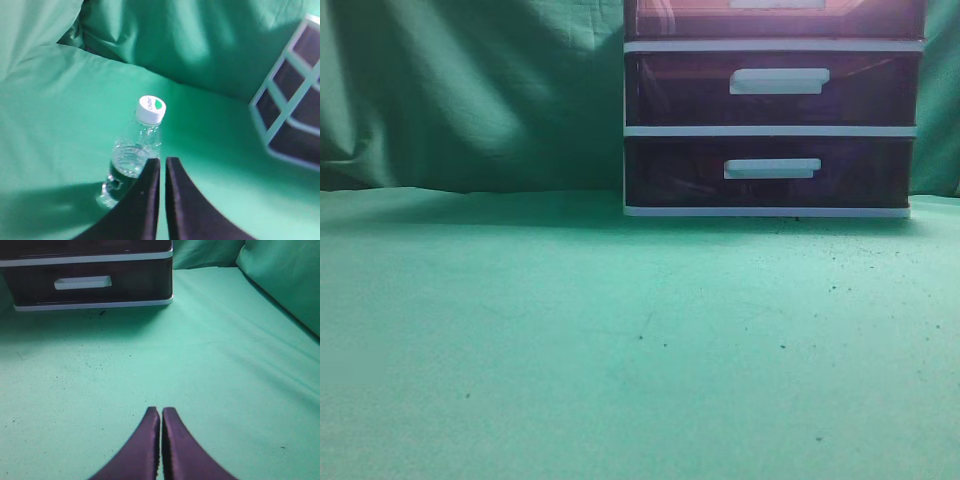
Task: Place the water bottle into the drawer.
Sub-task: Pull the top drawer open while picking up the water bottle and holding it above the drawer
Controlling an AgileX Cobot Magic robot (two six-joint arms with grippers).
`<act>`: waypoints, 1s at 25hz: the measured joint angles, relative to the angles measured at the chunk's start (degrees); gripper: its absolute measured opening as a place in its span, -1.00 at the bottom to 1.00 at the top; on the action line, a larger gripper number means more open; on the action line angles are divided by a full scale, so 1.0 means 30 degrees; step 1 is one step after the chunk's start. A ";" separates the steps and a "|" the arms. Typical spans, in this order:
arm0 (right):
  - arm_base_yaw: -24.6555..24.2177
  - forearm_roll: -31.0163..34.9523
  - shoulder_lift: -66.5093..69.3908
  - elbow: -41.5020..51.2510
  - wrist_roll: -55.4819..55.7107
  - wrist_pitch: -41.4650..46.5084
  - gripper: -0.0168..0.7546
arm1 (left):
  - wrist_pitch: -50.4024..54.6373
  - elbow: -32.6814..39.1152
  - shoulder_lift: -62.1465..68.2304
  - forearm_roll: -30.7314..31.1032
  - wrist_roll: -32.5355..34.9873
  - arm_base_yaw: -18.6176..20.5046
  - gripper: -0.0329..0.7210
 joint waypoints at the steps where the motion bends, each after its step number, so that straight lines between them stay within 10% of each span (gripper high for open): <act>1: 0.0000 0.0000 0.0000 0.0000 0.0000 0.0000 -0.96 | 0.0099 -0.0014 0.0215 0.0000 0.0736 0.0000 -0.91; 7: 0.0000 0.0000 0.0000 0.0000 0.0000 0.0000 -0.96 | 0.1917 -0.1042 0.3323 -0.0505 0.6552 -0.0727 -0.79; 16: 0.0000 0.0000 0.0000 0.0000 0.0000 0.0000 -0.96 | 0.0610 -0.2460 0.9691 -0.0533 0.7278 -0.1301 0.80; 25: 0.0000 0.0000 0.0000 0.0000 0.0000 0.0000 -0.96 | -0.2830 -0.3818 1.5294 -0.0745 0.7278 -0.1301 0.80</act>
